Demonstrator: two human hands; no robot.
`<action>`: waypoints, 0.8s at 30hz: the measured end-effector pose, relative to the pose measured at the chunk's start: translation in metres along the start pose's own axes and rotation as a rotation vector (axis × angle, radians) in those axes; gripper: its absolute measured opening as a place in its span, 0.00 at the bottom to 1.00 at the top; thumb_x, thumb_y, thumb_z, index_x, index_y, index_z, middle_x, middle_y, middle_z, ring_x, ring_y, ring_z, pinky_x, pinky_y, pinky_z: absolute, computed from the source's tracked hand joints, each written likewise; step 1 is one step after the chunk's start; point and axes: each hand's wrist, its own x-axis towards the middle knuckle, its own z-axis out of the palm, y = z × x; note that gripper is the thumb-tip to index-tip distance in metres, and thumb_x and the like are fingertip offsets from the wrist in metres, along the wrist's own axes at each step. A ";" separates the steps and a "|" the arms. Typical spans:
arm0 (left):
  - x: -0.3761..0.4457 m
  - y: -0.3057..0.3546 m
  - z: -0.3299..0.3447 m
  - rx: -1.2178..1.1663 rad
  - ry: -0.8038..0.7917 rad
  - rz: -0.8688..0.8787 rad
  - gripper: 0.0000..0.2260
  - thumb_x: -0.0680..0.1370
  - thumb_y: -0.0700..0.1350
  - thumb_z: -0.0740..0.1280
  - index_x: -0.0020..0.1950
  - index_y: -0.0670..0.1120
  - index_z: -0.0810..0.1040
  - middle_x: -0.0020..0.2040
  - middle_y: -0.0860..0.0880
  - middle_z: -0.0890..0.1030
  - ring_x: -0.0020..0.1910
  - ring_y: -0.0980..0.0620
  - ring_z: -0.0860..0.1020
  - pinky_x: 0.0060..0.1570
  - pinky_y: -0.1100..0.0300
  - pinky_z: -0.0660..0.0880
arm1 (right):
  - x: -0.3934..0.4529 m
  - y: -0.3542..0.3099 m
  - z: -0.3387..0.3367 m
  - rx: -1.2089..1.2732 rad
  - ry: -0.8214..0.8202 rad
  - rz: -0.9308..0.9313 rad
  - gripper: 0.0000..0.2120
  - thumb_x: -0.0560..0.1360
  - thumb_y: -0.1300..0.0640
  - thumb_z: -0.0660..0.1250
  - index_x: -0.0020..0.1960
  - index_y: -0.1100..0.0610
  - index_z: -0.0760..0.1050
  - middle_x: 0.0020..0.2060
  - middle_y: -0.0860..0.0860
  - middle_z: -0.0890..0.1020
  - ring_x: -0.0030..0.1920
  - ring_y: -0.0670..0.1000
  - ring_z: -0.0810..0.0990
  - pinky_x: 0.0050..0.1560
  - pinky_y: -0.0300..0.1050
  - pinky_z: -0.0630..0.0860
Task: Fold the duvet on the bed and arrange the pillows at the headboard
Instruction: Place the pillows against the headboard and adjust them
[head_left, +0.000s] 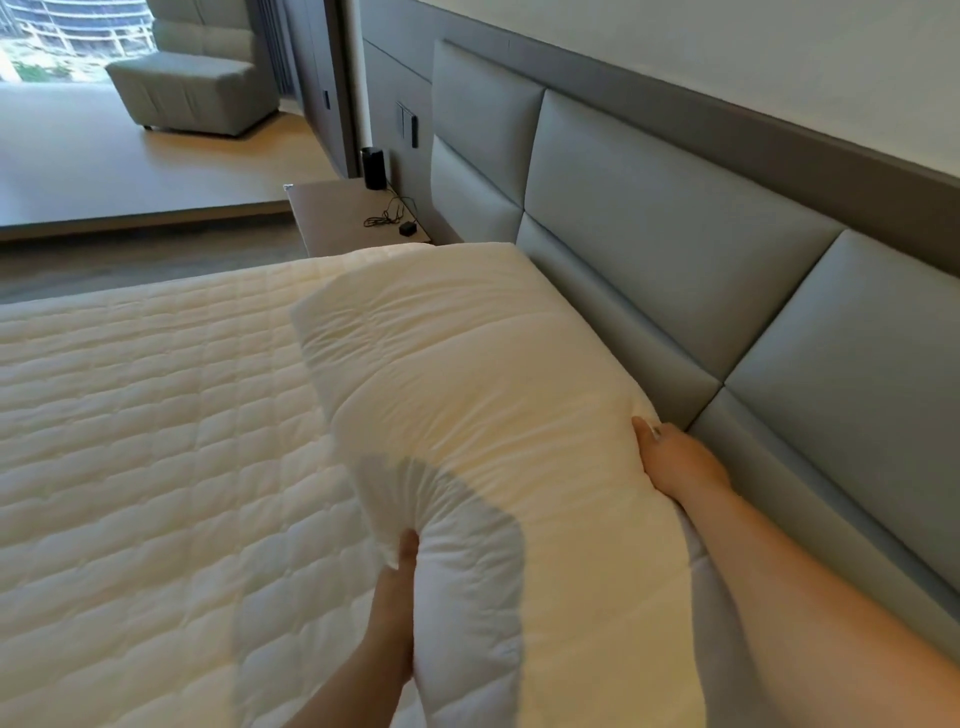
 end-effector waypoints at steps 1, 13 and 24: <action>-0.006 0.004 0.001 -0.031 0.021 0.019 0.39 0.75 0.72 0.54 0.69 0.41 0.71 0.58 0.39 0.80 0.54 0.39 0.78 0.52 0.47 0.76 | 0.001 0.000 -0.002 0.007 -0.008 -0.011 0.36 0.79 0.33 0.43 0.68 0.59 0.69 0.62 0.60 0.76 0.60 0.61 0.75 0.55 0.53 0.71; -0.001 -0.009 -0.034 0.169 0.028 0.180 0.24 0.81 0.58 0.57 0.66 0.42 0.74 0.60 0.43 0.80 0.60 0.43 0.77 0.62 0.51 0.71 | -0.001 0.010 0.031 -0.008 0.055 0.052 0.28 0.81 0.40 0.45 0.63 0.59 0.72 0.59 0.61 0.78 0.58 0.62 0.76 0.55 0.54 0.73; -0.014 0.095 -0.028 0.735 0.320 0.800 0.31 0.78 0.49 0.60 0.79 0.52 0.51 0.80 0.44 0.53 0.76 0.41 0.56 0.74 0.43 0.55 | -0.165 0.003 0.070 -0.244 0.150 -0.517 0.29 0.79 0.32 0.43 0.77 0.41 0.55 0.78 0.49 0.55 0.77 0.57 0.51 0.73 0.61 0.46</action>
